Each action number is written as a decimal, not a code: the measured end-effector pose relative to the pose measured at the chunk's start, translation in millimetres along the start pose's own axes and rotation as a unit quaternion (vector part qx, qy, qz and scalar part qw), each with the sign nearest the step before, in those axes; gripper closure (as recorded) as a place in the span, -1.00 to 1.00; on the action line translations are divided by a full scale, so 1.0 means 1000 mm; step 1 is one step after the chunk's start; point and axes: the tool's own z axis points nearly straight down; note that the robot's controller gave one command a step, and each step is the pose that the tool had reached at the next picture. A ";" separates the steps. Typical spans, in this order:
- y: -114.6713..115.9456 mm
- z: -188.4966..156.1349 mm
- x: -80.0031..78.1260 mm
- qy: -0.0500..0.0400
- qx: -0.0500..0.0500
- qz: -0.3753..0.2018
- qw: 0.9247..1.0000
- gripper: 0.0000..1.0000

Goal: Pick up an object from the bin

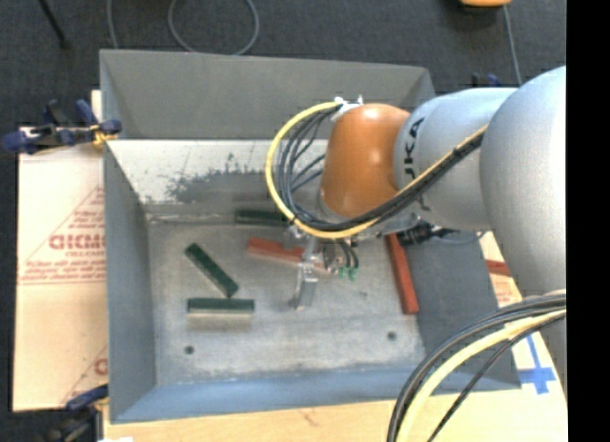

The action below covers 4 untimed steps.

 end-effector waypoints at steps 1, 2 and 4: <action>-0.019 0.027 -0.030 -0.005 0.002 -0.017 1.000 -1.00; -0.019 0.025 -0.030 -0.005 0.002 -0.017 1.000 1.00; -0.054 -0.191 -0.013 -0.006 0.003 -0.205 0.979 1.00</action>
Offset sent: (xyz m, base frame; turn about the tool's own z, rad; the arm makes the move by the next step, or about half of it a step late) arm 0.0265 -0.0186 -0.0265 -0.0358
